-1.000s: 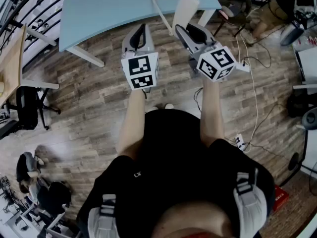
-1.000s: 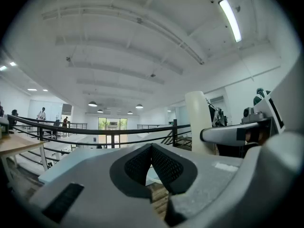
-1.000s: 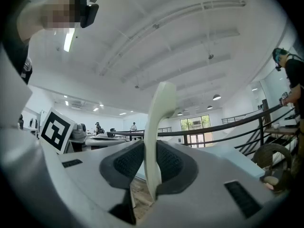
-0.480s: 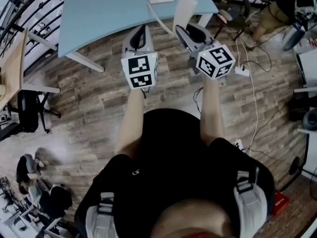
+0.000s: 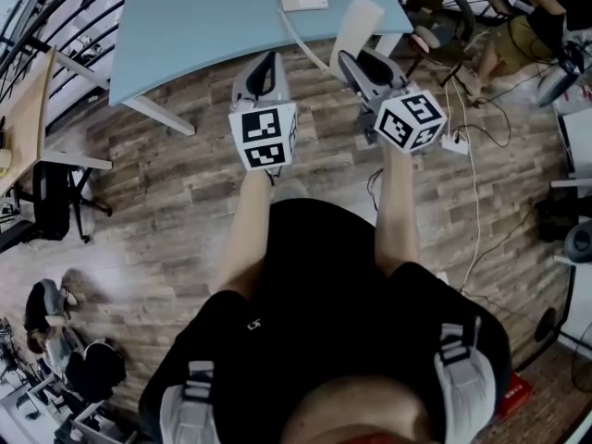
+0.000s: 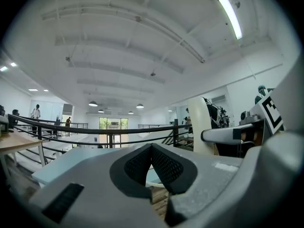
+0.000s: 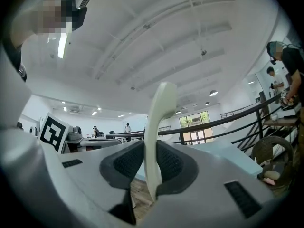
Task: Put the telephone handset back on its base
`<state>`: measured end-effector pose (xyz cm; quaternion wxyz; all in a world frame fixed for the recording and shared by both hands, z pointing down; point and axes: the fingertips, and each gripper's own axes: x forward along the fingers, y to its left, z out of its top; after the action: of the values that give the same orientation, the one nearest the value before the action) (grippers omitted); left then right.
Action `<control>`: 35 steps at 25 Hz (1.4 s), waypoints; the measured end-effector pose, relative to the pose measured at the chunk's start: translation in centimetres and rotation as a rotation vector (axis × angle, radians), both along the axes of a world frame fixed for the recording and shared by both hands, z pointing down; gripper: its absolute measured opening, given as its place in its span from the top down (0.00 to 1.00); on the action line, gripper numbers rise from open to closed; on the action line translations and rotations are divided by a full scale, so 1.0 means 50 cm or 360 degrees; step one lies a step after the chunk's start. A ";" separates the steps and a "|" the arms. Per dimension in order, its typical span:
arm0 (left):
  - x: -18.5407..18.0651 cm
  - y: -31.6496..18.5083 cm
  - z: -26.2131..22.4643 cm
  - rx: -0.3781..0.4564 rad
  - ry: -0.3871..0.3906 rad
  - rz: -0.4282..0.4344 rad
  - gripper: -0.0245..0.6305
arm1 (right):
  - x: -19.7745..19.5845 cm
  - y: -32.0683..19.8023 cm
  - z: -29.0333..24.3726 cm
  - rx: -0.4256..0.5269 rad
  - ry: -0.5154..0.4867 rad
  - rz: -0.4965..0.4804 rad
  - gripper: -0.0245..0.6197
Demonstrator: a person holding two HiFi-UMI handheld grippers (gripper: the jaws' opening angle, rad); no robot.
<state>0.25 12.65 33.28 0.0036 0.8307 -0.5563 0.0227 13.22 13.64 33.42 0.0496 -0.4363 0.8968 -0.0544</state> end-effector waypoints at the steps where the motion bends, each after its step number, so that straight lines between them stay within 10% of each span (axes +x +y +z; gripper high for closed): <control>1: -0.005 -0.004 0.004 -0.0004 -0.0002 -0.0012 0.96 | 0.000 -0.004 0.006 -0.0007 -0.0016 -0.0005 0.85; 35: -0.059 -0.816 0.171 -0.0336 0.0075 0.0042 0.96 | -0.058 -0.783 0.178 -0.0417 -0.0138 -0.0086 0.84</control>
<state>-2.72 -28.17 41.82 0.1038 0.8332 -0.5396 0.0617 10.32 -25.52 42.32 0.0294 -0.4121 0.8904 -0.1912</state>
